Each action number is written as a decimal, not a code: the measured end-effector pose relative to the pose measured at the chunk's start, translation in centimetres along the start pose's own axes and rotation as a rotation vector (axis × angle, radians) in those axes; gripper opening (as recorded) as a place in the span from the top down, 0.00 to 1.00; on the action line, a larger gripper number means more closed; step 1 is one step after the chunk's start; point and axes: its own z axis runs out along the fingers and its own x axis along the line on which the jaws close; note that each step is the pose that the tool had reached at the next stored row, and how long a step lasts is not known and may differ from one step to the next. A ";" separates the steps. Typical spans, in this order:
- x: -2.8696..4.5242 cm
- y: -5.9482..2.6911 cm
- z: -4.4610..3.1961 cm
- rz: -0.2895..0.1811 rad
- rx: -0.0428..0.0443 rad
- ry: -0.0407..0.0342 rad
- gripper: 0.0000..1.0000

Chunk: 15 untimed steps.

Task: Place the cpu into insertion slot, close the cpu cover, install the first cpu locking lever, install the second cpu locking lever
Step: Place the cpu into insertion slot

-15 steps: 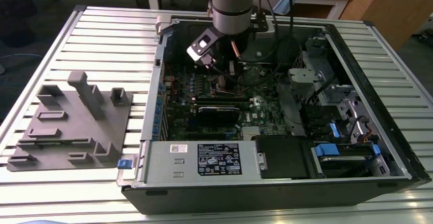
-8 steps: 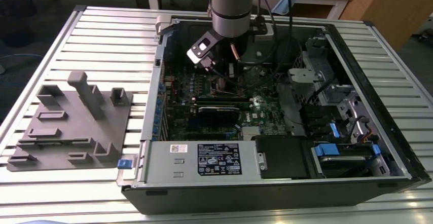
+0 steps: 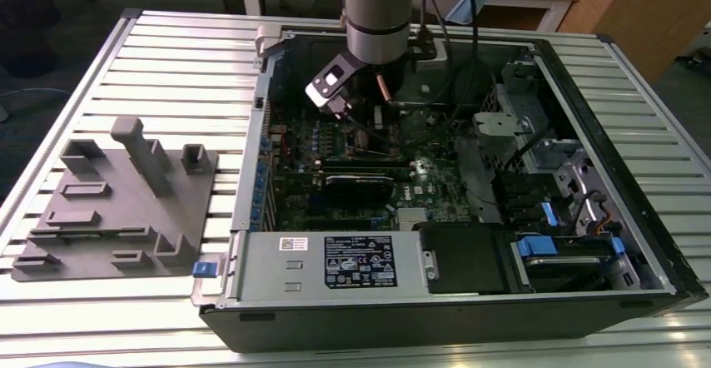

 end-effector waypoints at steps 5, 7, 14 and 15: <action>0.00 -0.03 0.16 0.000 0.0001 -0.0008 0.46; 0.03 -0.03 0.19 0.000 -0.0001 -0.0006 0.46; 0.16 -0.04 0.30 0.003 -0.0001 -0.0017 0.46; 0.16 -0.05 0.33 0.003 -0.0002 -0.0020 0.46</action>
